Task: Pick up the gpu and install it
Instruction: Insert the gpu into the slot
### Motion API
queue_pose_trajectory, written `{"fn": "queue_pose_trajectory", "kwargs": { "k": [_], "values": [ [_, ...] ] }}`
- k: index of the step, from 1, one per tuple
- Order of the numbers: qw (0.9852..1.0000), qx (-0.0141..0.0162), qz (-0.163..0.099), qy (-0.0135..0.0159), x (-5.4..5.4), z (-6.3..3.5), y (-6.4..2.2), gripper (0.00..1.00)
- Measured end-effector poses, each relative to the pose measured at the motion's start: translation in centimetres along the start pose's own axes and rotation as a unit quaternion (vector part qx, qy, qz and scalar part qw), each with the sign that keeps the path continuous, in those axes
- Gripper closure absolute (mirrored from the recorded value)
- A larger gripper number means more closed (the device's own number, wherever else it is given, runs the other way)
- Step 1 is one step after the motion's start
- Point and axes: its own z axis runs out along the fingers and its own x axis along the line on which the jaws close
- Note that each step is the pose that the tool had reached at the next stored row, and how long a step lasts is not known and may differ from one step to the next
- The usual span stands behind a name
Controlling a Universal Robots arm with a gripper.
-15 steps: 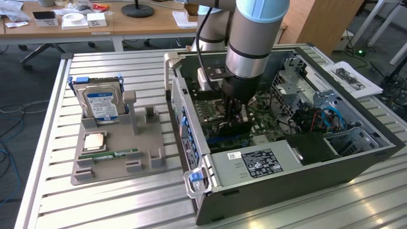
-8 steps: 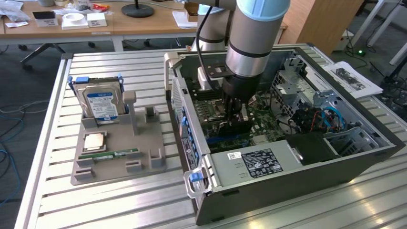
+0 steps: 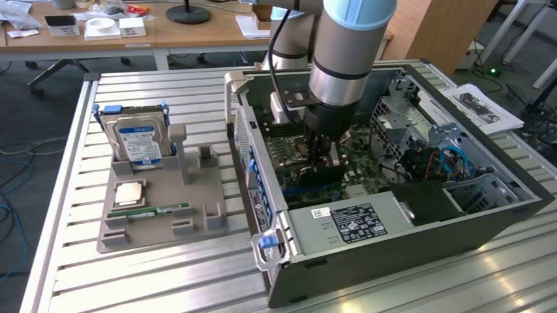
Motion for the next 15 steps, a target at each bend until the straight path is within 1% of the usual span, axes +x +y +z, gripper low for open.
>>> {"fn": "queue_pose_trajectory", "kwargs": {
  "k": [15],
  "values": [
    [1.0000,-0.0001,-0.004,-0.0002,-0.03,0.07,0.00,0.73]
  ]
}}
